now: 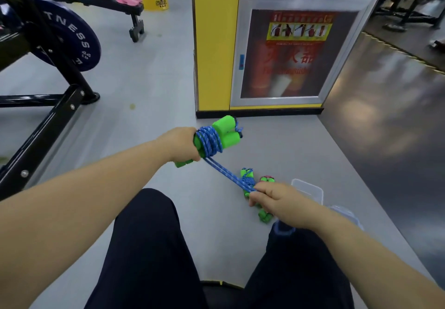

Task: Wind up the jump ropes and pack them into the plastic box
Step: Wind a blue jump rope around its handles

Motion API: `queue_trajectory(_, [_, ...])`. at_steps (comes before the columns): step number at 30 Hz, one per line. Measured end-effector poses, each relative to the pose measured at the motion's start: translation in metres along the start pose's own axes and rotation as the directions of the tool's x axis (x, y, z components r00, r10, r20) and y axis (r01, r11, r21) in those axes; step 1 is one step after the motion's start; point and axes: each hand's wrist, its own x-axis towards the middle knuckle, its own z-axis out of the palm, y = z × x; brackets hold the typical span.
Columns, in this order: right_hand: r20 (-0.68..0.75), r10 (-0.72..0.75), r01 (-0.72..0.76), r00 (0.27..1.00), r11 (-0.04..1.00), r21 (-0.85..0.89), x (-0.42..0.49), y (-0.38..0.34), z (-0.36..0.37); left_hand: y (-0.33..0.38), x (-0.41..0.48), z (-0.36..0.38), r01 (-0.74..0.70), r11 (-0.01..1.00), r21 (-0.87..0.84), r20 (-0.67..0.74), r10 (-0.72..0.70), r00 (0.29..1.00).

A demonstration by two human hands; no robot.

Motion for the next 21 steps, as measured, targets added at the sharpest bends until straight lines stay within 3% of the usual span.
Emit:
queue_trajectory(4, [0.025,-0.254,0.245,0.967,0.896,-0.372,-0.009,-0.045,-0.028,0.02,-0.012,0.024,-0.072,0.858,0.508,-0.006,0.088,0.996])
queue_trajectory(6, [-0.062,-0.345,0.269,0.937,0.82,-0.506,-0.001,-0.056,-0.051,0.034,-0.017,0.04,-0.199,0.746,0.636,0.035,0.23,0.973])
queue_trajectory(9, [-0.221,-0.417,0.254,0.882,0.815,-0.521,0.015,-0.049,-0.081,0.044,-0.023,0.059,-0.368,0.641,0.674,0.079,0.433,0.898])
queue_trajectory(12, [-0.252,-0.354,0.306,0.901,0.928,-0.21,0.024,-0.032,-0.105,0.052,-0.034,0.052,-0.47,0.719,0.511,0.052,0.52,0.852])
queue_trajectory(14, [-0.217,-0.15,0.148,0.965,0.989,-0.026,0.033,0.005,-0.099,0.056,-0.046,0.037,-0.534,0.801,0.271,0.053,0.541,0.839])
queue_trajectory(16, [-0.107,0.139,-0.12,0.984,0.978,0.168,0.045,0.062,-0.076,0.053,-0.055,0.025,-0.561,0.828,0.015,0.036,0.56,0.828])
queue_trajectory(18, [0.007,0.263,-0.26,0.965,0.948,0.187,0.041,0.088,-0.047,0.048,-0.059,0.019,-0.518,0.836,-0.18,0.027,0.53,0.847])
queue_trajectory(21, [0.053,0.252,-0.256,0.966,0.96,0.109,0.029,0.057,-0.012,0.041,-0.057,0.02,-0.394,0.809,-0.436,0.003,0.44,0.898])
